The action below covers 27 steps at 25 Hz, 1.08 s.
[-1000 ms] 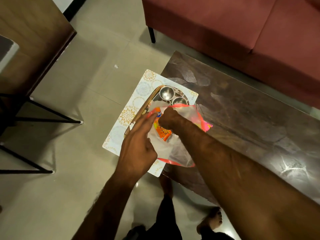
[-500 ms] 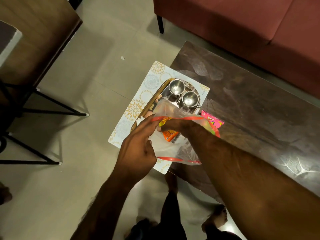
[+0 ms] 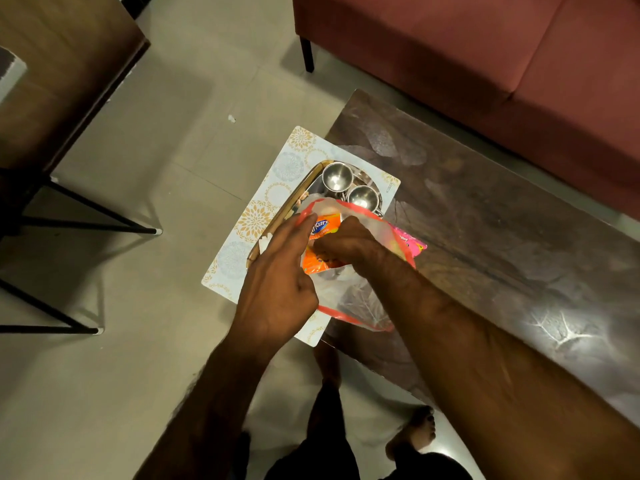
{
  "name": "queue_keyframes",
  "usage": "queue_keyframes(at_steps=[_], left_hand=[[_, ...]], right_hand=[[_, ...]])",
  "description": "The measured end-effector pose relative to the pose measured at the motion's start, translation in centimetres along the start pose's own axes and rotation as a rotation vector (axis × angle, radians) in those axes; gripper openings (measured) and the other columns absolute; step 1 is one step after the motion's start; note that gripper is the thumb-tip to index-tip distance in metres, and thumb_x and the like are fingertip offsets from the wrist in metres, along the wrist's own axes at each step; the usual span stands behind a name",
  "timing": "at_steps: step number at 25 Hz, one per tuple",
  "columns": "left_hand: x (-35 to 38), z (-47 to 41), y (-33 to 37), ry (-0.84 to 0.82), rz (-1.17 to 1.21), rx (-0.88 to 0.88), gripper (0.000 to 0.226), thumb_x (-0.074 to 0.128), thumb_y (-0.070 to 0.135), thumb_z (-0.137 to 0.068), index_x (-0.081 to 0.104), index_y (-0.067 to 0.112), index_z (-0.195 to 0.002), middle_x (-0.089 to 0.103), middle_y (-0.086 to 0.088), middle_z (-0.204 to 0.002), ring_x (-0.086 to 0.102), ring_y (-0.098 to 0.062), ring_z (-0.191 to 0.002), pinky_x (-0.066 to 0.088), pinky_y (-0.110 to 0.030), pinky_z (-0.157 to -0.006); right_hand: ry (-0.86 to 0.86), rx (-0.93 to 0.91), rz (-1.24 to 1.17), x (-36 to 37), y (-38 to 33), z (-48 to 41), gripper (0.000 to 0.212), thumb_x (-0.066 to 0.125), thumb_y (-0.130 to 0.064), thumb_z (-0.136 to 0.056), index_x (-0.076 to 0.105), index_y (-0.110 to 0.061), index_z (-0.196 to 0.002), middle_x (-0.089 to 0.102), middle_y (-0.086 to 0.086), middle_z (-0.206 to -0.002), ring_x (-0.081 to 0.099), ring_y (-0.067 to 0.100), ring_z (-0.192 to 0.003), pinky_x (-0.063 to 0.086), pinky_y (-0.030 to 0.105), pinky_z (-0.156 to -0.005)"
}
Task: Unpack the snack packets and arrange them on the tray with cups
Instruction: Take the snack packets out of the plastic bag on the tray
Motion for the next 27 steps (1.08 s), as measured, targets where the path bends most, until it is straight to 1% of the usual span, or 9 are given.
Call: queue_keyframes(at_steps=[3,5,6,8,11,15,19,23,27], left_hand=[[0.1,0.2,0.5,0.024,-0.043,0.013,0.084,0.048,-0.007,-0.079,0.034,0.031,-0.153,0.034,0.01,-0.16,0.041,-0.014,-0.141,0.039,-0.031,-0.112],[0.0,0.0,0.2,0.01,-0.053,-0.027,0.085,0.049,-0.004,-0.079,0.03,0.03,-0.154,0.032,0.01,-0.16,0.038,-0.013,-0.14,0.035,-0.023,-0.103],[0.0,-0.1,-0.1,-0.012,-0.039,-0.064,0.086,0.051,-0.001,-0.078,0.029,0.03,-0.155,0.03,0.01,-0.16,0.039,-0.012,-0.139,0.035,-0.022,-0.098],[-0.3,-0.3,-0.4,-0.042,0.025,-0.114,0.085,0.055,0.01,-0.076,0.029,0.031,-0.154,0.032,0.014,-0.157,0.041,-0.007,-0.132,0.036,-0.019,-0.094],[-1.0,-0.5,-0.2,-0.024,0.128,-0.064,0.077,0.065,0.034,-0.075,0.04,0.034,-0.147,0.041,0.019,-0.144,0.04,0.01,-0.118,0.034,-0.009,-0.09],[-1.3,-0.7,-0.8,-0.02,0.105,-0.082,0.079,0.077,0.011,-0.081,0.04,0.025,-0.149,0.043,0.003,-0.153,0.041,-0.015,-0.139,0.037,-0.029,-0.106],[-1.5,-0.6,-0.1,0.001,0.073,-0.107,0.081,0.067,-0.003,-0.08,0.037,0.021,-0.151,0.041,-0.001,-0.155,0.039,-0.021,-0.142,0.039,-0.037,-0.111],[-1.3,-0.7,0.0,0.001,-0.012,-0.148,0.082,0.065,-0.001,-0.079,0.033,0.015,-0.153,0.038,-0.007,-0.156,0.039,-0.026,-0.142,0.038,-0.041,-0.114],[-0.8,-0.5,0.3,0.043,-0.058,-0.17,0.08,0.066,0.002,-0.078,0.035,0.012,-0.151,0.039,-0.01,-0.153,0.042,-0.029,-0.137,0.036,-0.033,-0.105]], right_hand=[[-0.035,0.075,-0.16,-0.4,-0.7,1.4,0.05,0.074,-0.016,-0.089,0.056,-0.003,-0.133,0.075,0.014,-0.11,0.08,0.029,-0.086,0.068,0.039,-0.075],[-0.094,0.095,-0.223,-0.9,-1.2,3.3,0.027,0.063,-0.017,-0.093,0.063,-0.008,-0.119,0.075,0.009,-0.089,0.075,0.021,-0.054,0.06,0.025,-0.05],[-0.128,0.104,-0.256,-1.3,-1.3,4.4,0.018,0.058,-0.019,-0.095,0.063,-0.011,-0.111,0.075,0.007,-0.084,0.073,0.018,-0.047,0.055,0.021,-0.046],[-0.18,0.12,-0.333,-2.2,-0.9,6.5,0.011,0.052,-0.022,-0.098,0.06,-0.016,-0.104,0.077,0.004,-0.081,0.073,0.017,-0.046,0.053,0.018,-0.045],[-0.226,0.109,-0.463,-3.7,0.0,9.6,0.019,0.051,-0.022,-0.099,0.06,-0.015,-0.113,0.078,0.003,-0.078,0.076,0.022,-0.053,0.055,0.021,-0.045],[-0.26,0.016,-0.61,-5.4,1.6,13.4,0.024,0.06,-0.013,-0.1,0.067,-0.01,-0.123,0.081,0.011,-0.101,0.078,0.023,-0.068,0.065,0.036,-0.065],[-0.308,-0.143,-0.796,-7.9,5.2,16.7,0.023,0.066,-0.001,-0.094,0.076,-0.009,-0.112,0.083,0.012,-0.103,0.08,0.021,-0.077,0.066,0.032,-0.069],[-0.063,-0.176,-0.983,-10.0,10.6,16.3,0.029,0.064,0.004,-0.09,0.073,-0.007,-0.115,0.082,0.009,-0.091,0.078,0.018,-0.071,0.065,0.033,-0.062],[0.204,0.067,-1.062,-9.4,16.8,12.1,0.027,0.056,0.007,-0.096,0.067,-0.001,-0.12,0.071,0.014,-0.084,0.065,0.025,-0.063,0.056,0.029,-0.06]])
Point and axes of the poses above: each hand's wrist, its own z-axis away from the middle knuckle, its own x-axis out of the palm, y = z × x, the point moved 3 cm from there along -z, towards the middle knuckle
